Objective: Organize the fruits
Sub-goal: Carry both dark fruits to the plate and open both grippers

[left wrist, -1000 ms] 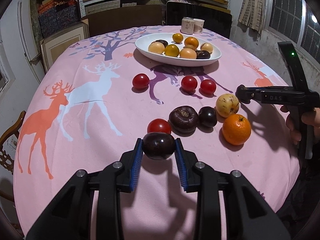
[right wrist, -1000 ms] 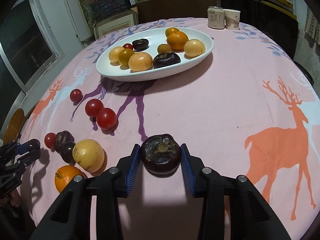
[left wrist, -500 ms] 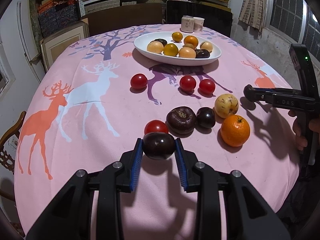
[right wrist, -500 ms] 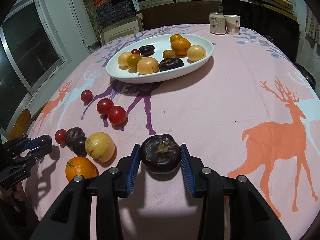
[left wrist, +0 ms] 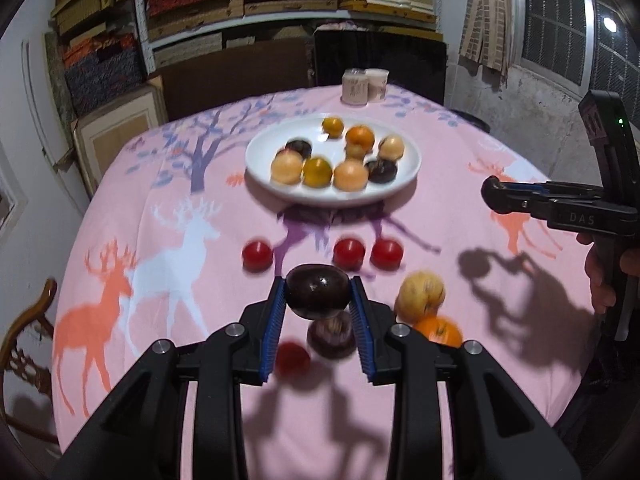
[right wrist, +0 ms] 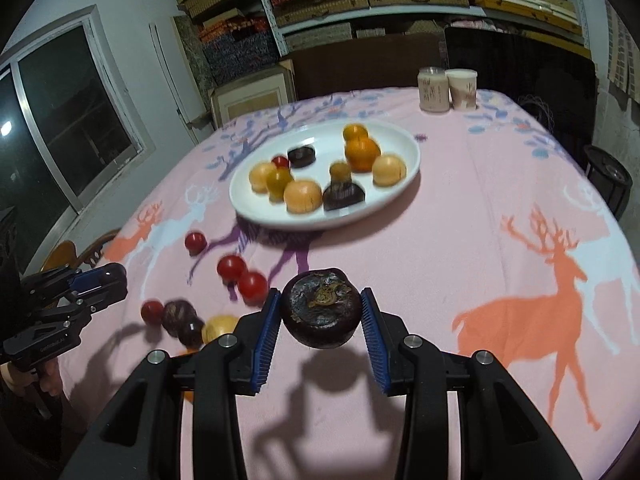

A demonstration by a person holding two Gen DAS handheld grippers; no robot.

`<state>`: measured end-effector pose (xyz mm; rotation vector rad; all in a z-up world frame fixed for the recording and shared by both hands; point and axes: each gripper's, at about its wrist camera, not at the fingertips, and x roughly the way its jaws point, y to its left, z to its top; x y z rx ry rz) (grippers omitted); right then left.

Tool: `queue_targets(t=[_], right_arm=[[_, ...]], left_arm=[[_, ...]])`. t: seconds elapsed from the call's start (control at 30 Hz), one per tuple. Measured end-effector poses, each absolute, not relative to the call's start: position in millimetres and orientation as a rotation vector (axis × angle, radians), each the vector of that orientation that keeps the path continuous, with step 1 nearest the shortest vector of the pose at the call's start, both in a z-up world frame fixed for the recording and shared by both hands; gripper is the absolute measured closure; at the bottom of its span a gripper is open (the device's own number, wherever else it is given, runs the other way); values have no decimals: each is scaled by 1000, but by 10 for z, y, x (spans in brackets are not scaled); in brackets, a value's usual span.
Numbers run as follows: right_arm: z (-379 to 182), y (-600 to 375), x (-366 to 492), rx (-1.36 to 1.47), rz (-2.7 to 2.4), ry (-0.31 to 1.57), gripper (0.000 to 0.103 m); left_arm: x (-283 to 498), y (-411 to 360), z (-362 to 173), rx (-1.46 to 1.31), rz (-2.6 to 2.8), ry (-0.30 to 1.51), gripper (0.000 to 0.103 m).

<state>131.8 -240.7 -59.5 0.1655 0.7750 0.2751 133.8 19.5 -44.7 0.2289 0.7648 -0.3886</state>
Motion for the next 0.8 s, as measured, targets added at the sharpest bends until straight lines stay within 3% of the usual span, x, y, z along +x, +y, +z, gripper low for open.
queue_targets(t=[0.33, 0.7, 0.73, 0.77, 0.8], right_arm=[[-180, -2560, 2246, 158, 250, 729, 63], [-793, -2549, 3422, 132, 186, 843, 61], [-809, -2554, 3436, 147, 202, 835, 59], [-805, -2550, 3424, 155, 213, 827, 46], [-784, -2557, 3403, 158, 211, 813, 42]], left_arm=[[2450, -504, -189, 269, -428, 717, 72], [3674, -1013, -864, 229, -409, 879, 71], [3697, -1002, -874, 218, -409, 879, 66], [3710, -979, -870, 202, -408, 878, 58], [3704, -949, -840, 186, -403, 866, 39]])
